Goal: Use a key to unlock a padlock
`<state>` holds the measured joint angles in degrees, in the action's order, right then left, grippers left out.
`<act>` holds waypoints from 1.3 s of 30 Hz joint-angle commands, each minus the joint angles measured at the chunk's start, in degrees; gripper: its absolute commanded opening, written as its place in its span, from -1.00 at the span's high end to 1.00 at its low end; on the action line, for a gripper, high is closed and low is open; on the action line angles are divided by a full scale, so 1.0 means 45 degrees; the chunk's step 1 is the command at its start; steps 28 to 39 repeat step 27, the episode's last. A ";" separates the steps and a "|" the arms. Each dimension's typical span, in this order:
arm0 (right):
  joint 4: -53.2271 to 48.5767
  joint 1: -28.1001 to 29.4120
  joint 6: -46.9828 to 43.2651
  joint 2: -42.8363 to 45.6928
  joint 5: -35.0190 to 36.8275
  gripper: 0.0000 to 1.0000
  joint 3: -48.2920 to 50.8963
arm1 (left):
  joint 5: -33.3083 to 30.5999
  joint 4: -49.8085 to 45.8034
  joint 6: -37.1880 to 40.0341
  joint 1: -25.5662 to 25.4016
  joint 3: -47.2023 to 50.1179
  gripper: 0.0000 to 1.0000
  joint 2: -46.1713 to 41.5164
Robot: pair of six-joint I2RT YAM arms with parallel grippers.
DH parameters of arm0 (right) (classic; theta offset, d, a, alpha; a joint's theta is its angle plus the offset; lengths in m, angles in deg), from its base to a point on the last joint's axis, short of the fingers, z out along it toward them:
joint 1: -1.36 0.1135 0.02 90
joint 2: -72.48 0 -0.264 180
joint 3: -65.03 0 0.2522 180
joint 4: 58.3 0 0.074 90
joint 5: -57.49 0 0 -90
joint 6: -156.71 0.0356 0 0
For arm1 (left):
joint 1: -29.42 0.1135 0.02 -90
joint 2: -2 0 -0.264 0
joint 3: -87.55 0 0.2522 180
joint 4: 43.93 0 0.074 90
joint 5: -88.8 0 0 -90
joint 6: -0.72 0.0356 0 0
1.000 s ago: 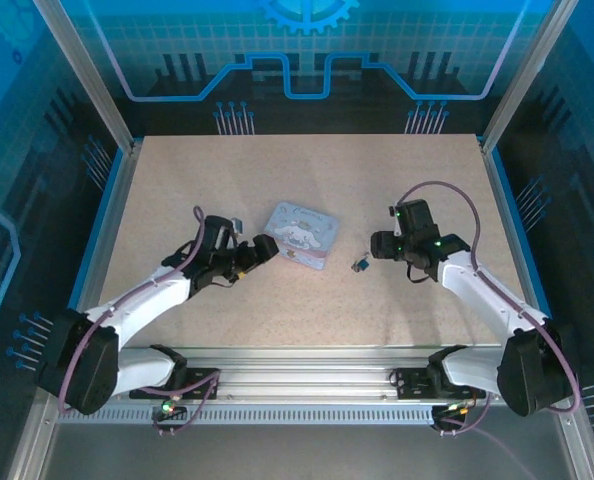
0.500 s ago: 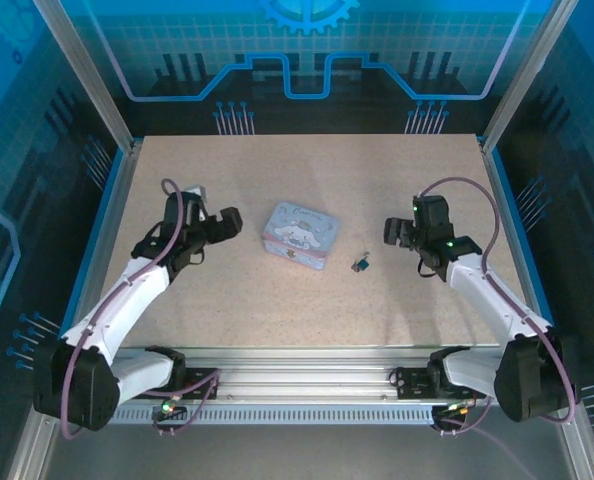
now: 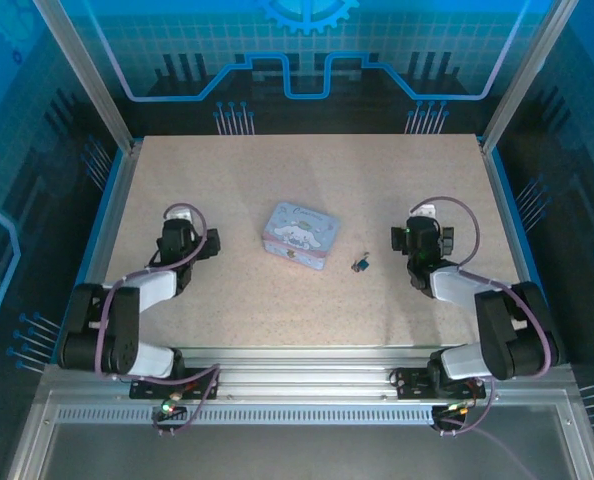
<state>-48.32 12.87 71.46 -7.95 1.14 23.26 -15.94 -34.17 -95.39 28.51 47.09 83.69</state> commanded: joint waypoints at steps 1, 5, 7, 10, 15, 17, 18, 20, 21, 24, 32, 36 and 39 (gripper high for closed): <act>0.3403 -0.0258 -0.0593 -0.0324 -0.1073 -1.00 0.0521 | 0.0234 0.4524 0.0823 -0.0072 0.0433 -0.98 0.0606; 0.4040 -0.0799 -0.0990 -0.0739 -0.3364 -1.00 0.0704 | 0.0403 0.7367 0.1067 -0.0169 0.1584 -0.98 0.1534; 0.5289 -0.1443 -0.0971 -0.1363 -0.5176 -1.00 0.1140 | 0.0436 0.6912 0.1161 -0.0189 0.1255 -0.98 0.1627; 0.4966 -0.1451 -0.0908 -0.1354 -0.5068 -0.99 0.0957 | 0.0453 0.6820 0.1184 -0.0218 0.1211 -0.98 0.1594; 0.4697 -0.1385 -0.0729 -0.1248 -0.4574 -0.99 0.0913 | -0.0263 0.7131 0.1396 -0.0558 0.1294 -0.98 0.1671; 0.4644 -0.1387 -0.0763 -0.1234 -0.4659 -0.99 0.0891 | -0.0278 0.7105 0.1402 -0.0560 0.1304 -0.98 0.1670; 0.4768 -0.1404 -0.0813 -0.1313 -0.4787 -1.00 0.0911 | -0.0267 0.7104 0.1406 -0.0560 0.1304 -0.98 0.1670; 0.4631 -0.1477 -0.0822 -0.1306 -0.5012 -1.00 0.0851 | -0.0273 0.7100 0.1397 -0.0560 0.1304 -0.98 0.1673; 0.4583 -0.1470 -0.0815 -0.1290 -0.5014 -0.99 0.0841 | -0.0264 0.7106 0.1397 -0.0560 0.1288 -0.98 0.1661; 0.4651 -0.1469 -0.0816 -0.1288 -0.4999 -0.99 0.0861 | -0.0270 0.7096 0.1397 -0.0560 0.1304 -0.98 0.1663; 0.4684 -0.1460 -0.0830 -0.1287 -0.4985 -1.00 0.0881 | -0.0266 0.7117 0.1405 -0.0560 0.1304 -0.98 0.1651; 0.4684 -0.1460 -0.0830 -0.1287 -0.4985 -1.00 0.0881 | -0.0266 0.7117 0.1405 -0.0560 0.1304 -0.98 0.1651; 0.4684 -0.1460 -0.0830 -0.1287 -0.4985 -1.00 0.0881 | -0.0266 0.7117 0.1405 -0.0560 0.1304 -0.98 0.1651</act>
